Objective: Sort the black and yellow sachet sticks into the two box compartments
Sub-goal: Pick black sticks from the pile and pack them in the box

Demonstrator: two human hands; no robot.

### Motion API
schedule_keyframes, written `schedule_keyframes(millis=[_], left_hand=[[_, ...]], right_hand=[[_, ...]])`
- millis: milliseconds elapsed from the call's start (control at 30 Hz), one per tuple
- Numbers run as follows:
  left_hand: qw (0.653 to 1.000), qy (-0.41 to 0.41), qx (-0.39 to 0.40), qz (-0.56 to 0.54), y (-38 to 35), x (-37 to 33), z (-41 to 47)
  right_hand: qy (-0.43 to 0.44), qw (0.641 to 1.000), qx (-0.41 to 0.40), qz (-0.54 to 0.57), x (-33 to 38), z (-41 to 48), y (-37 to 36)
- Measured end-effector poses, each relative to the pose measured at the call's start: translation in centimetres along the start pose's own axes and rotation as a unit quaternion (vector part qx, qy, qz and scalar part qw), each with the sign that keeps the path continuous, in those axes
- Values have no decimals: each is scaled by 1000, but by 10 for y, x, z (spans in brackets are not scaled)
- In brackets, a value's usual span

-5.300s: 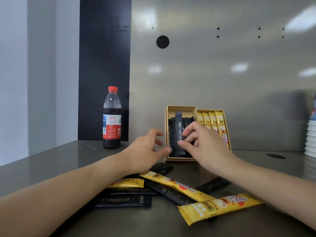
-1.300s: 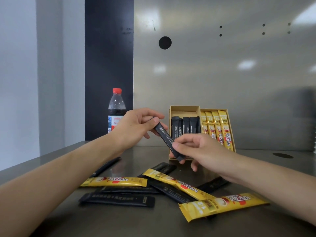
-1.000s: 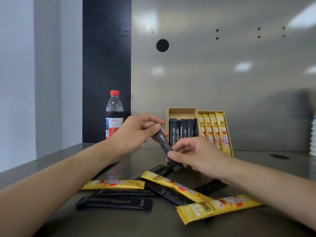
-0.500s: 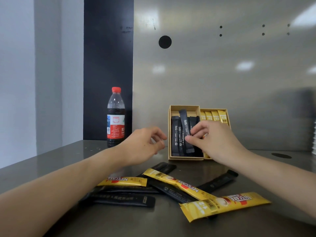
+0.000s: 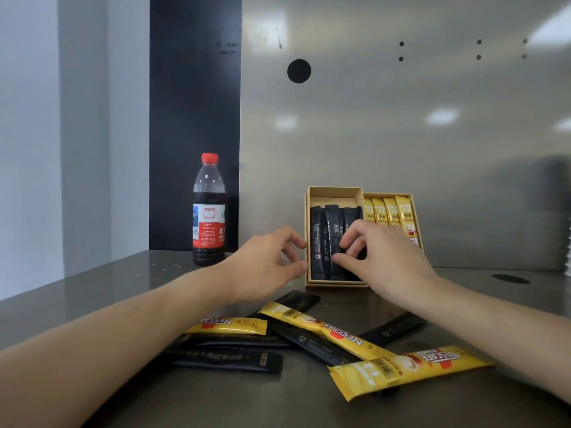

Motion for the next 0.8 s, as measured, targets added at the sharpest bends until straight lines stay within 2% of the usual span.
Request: schedule_keyframes(millis=[300, 500, 633, 800], left_hand=[[1000, -7, -6, 4, 1, -1, 1], [998, 0, -65, 14, 28, 12, 0], [996, 28, -77, 35, 39, 21, -6], [979, 115, -73, 153, 69, 37, -21]], right_hand=[[16, 1000, -6, -13, 3, -4, 2], [28, 999, -8, 21, 3, -7, 10], [29, 999, -4, 19, 1, -8, 8], [68, 996, -10, 51, 7, -9, 13]])
Point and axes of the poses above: each hand's wrist, its own z-axis towards the middle knuckle, its own y-axis out of the back of the hand, x = y × z, the point moved 6 cm from there along z, towards the middle knuckle, and after that the axes turned 14 degrees about x, right-handed, at the moved point
